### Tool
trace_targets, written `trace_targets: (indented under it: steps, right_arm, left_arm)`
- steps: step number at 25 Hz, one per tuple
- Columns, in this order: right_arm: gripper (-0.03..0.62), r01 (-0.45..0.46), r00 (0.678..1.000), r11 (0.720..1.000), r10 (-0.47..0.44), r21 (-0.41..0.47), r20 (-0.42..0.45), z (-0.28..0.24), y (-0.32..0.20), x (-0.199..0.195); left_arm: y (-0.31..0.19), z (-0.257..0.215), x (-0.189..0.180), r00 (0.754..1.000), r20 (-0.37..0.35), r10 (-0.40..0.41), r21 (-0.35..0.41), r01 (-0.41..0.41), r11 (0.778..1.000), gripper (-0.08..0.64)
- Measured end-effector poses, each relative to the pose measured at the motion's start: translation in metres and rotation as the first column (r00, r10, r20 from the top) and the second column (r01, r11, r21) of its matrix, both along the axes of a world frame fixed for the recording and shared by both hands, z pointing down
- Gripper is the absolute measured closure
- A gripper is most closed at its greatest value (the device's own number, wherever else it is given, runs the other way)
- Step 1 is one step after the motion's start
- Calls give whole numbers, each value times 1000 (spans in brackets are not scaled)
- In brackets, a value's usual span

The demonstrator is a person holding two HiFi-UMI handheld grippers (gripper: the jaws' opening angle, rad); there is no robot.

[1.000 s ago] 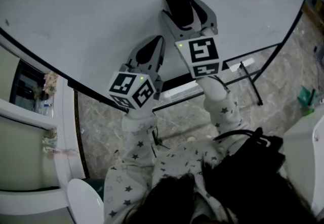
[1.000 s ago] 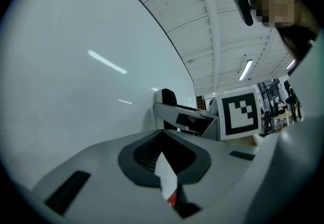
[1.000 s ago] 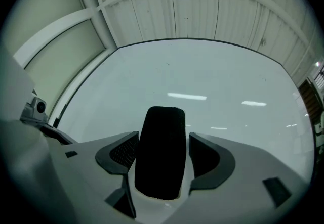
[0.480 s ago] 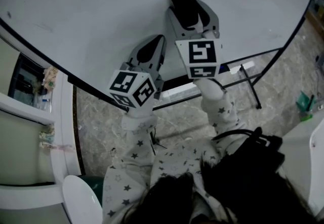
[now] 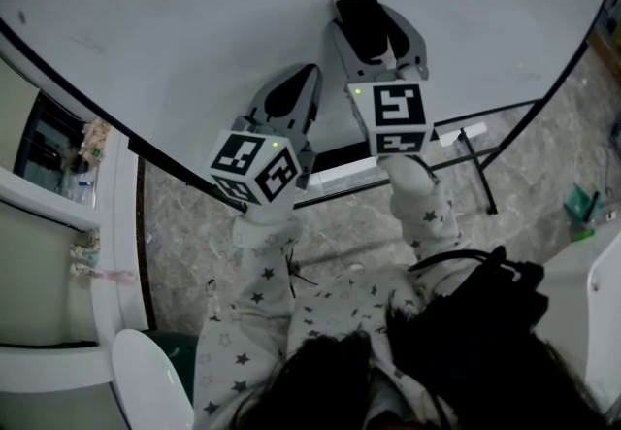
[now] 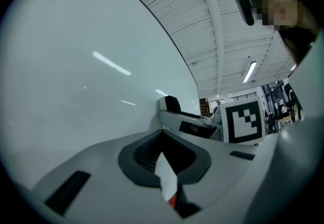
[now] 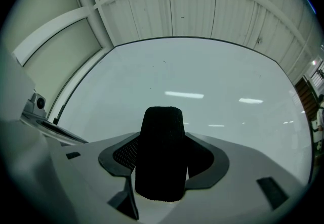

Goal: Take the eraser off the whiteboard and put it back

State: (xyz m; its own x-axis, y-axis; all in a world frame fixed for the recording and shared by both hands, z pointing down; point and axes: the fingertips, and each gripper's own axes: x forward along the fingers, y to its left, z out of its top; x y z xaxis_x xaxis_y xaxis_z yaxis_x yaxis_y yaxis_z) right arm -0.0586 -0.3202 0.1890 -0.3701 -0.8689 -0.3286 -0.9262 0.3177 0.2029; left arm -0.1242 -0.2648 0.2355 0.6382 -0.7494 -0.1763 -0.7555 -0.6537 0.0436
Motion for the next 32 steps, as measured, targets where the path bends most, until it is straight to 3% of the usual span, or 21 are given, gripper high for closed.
trace_targets:
  steps: [12,20,32]
  right_arm:
    - [331,84,996,995,-82,-54,46,13,29,25]
    - [331,119,991,986,-111,-120,73,27,49,53]
    - [331,176,980,973,-159,-149,117,38,74,75]
  left_arm:
    - [13,7,21,1000,-23,3,-25,-4,1000,560]
    - [31,9,56,998,-53,36,-57,-39,998,560]
    - [54,18,68,997,-75,0,-97,-7,995,560]
